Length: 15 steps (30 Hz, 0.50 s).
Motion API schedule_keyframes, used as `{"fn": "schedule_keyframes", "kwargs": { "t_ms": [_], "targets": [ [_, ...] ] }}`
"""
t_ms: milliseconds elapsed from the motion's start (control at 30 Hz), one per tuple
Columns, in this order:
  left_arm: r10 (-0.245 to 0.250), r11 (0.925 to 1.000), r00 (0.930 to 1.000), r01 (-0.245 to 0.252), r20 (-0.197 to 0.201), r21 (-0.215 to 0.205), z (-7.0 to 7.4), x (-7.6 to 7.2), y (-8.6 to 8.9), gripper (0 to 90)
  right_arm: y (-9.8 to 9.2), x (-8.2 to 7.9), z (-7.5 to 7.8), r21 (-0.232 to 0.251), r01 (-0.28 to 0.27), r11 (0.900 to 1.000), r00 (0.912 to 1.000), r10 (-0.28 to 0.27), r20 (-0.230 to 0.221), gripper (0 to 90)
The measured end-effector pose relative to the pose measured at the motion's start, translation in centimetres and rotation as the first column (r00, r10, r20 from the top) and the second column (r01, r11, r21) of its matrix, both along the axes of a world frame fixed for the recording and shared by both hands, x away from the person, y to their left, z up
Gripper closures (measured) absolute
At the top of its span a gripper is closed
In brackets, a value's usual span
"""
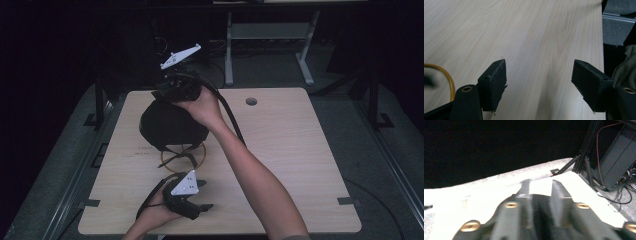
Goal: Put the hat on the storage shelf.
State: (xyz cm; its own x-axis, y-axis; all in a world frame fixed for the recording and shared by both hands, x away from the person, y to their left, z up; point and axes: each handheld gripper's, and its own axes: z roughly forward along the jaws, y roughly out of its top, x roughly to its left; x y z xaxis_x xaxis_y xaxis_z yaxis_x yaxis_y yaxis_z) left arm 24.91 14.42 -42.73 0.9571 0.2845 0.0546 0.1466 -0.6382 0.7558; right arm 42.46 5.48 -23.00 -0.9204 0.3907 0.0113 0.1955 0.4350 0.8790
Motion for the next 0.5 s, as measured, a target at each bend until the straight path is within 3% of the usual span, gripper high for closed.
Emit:
{"fn": "schedule_keyframes", "kwargs": {
  "t_ms": [333,500],
  "targets": [
    [0.034,0.999,0.9994,-0.034,0.009,-0.03,0.3,0.0,0.7,27.4,-3.2,-0.3,-0.4,0.046,0.006,0.999,0.9987,-0.004,-0.051,44.8],
    [0.056,0.9968,0.9984,-0.056,0.007,-0.058,0.5,0.2,1.0,27.0,-4.6,-0.5,-0.5,0.03,0.01,0.999,0.9976,-0.007,-0.069,38.4]
  ]
}}
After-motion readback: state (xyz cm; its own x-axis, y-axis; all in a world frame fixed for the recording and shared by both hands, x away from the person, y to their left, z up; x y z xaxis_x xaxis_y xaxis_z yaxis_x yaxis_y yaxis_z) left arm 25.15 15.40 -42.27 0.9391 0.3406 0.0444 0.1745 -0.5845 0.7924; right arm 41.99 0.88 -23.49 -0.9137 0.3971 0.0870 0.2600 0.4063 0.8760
